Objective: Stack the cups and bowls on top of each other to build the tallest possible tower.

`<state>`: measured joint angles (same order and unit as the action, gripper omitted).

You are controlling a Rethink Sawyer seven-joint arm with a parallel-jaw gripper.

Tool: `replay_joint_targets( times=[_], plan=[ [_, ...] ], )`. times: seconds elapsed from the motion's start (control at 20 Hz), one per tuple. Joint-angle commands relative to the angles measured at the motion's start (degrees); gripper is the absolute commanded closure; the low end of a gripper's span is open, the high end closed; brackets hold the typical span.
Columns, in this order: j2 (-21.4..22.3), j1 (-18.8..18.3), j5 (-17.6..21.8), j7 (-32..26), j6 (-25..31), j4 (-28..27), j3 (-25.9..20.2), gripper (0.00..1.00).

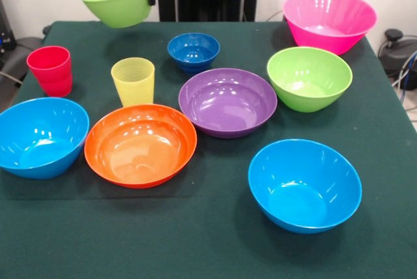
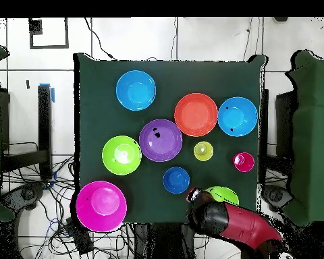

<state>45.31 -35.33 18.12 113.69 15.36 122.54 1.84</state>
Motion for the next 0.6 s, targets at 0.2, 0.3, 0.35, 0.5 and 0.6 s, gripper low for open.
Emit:
replay_joint_targets(
  times=[0.2,0.3,0.35,0.5,0.6],
  plan=[
    [2.28,-1.96,-0.74,-0.55,5.11,2.92,-9.12,1.0],
    [2.88,-2.64,-0.28,-1.23,5.16,3.59,-9.88,1.0],
    [3.48,-2.96,-0.09,-1.51,4.97,4.31,-10.3,1.0],
    [5.53,-3.3,-0.06,-1.4,5.35,5.92,-10.98,1.0],
    [7.6,-3.28,-0.09,-1.12,5.54,7.43,-11.26,1.0]
  ],
)
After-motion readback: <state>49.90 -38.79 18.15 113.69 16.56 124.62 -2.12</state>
